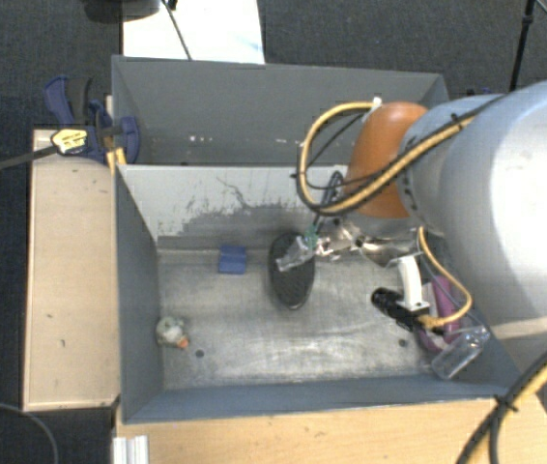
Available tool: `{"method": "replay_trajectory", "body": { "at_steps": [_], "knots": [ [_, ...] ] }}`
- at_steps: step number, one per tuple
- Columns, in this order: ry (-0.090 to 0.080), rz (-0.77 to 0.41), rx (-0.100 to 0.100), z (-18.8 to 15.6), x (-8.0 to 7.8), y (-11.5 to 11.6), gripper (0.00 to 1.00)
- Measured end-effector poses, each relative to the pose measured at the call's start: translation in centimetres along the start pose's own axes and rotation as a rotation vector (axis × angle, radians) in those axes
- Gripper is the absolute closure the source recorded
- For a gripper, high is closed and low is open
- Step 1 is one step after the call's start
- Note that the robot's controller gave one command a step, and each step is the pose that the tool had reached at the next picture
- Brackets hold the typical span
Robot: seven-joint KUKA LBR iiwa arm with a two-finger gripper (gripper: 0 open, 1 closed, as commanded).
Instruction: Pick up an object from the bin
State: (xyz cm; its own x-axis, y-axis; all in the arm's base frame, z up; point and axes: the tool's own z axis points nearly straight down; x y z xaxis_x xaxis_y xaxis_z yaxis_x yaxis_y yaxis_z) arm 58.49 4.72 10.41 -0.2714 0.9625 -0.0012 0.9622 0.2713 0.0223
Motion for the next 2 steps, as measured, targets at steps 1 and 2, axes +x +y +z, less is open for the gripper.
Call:
{"method": "replay_trajectory", "body": {
  "at_steps": [1,2],
  "knots": [
    [0.005,-0.007,-0.001,-0.1,0.3,0.1,1.00],
    [0.000,-0.053,0.014,-12.9,1.5,1.5,1.00]
  ]
}}
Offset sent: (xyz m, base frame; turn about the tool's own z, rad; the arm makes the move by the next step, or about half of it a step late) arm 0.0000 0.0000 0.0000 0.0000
